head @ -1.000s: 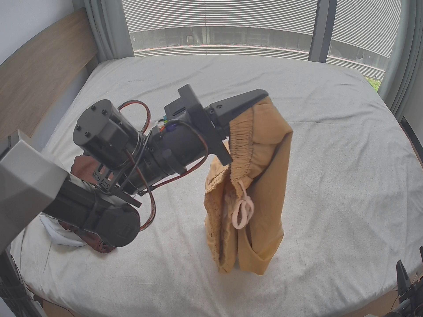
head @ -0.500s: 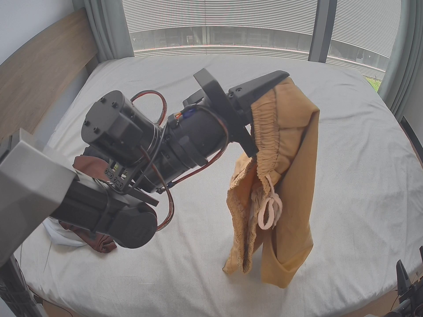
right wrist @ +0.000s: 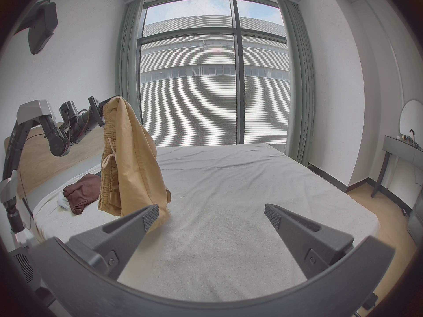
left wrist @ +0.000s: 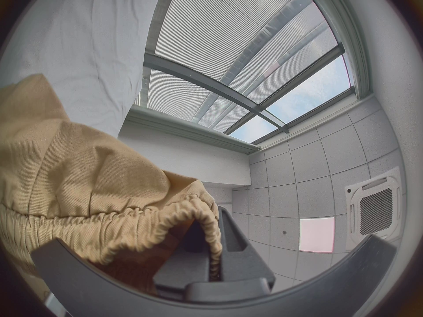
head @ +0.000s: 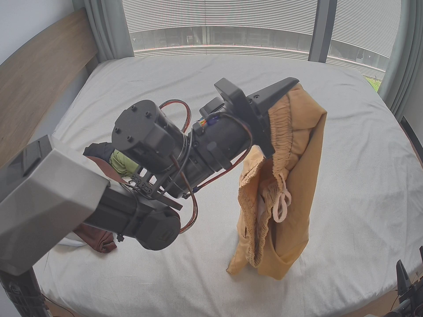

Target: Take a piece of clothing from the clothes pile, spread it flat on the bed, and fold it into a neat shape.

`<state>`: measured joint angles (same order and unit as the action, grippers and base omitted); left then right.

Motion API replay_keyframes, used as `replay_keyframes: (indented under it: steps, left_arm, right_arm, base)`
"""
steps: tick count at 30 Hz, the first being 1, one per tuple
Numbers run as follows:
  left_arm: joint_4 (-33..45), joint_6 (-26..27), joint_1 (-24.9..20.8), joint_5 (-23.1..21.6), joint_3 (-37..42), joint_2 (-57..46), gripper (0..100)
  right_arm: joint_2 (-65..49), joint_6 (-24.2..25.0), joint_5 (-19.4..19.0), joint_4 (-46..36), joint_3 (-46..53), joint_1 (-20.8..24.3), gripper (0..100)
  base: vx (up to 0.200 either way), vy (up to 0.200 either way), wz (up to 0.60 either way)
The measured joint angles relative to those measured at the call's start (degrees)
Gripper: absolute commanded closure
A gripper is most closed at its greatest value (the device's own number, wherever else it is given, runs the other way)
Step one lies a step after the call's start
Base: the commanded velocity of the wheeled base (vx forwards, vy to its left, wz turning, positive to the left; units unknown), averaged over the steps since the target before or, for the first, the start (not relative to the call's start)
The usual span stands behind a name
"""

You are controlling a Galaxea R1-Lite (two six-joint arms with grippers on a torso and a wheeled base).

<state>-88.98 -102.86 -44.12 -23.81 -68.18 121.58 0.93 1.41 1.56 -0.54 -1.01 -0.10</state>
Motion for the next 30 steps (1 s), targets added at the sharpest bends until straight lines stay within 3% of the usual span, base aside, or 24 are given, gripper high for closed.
replay_keyframes:
  steps: [9, 14, 23, 30]
  left_arm:
    - [0.0, 6.4, 5.4, -0.3, 5.0, 0.3, 100]
    - [0.0, 10.6, 8.0, -3.4, 10.8, -1.0, 100]
    - [0.0, 23.8, 13.4, -6.9, 18.1, -3.4, 100]
    - [0.0, 25.5, 17.3, -7.3, 24.5, -6.7, 100]
  right_arm:
    - [0.0, 0.0, 0.0, 0.0, 0.0, 0.0, 0]
    - [0.0, 0.0, 0.0, 0.0, 0.0, 0.0, 0]
    - [0.0, 0.0, 0.0, 0.0, 0.0, 0.0, 0]
    - [0.0, 0.0, 0.0, 0.0, 0.0, 0.0, 0]
  base:
    - [0.0, 0.0, 0.0]
    - [0.0, 0.0, 0.0]
    - [0.0, 0.0, 0.0]
    - [0.0, 0.0, 0.0]
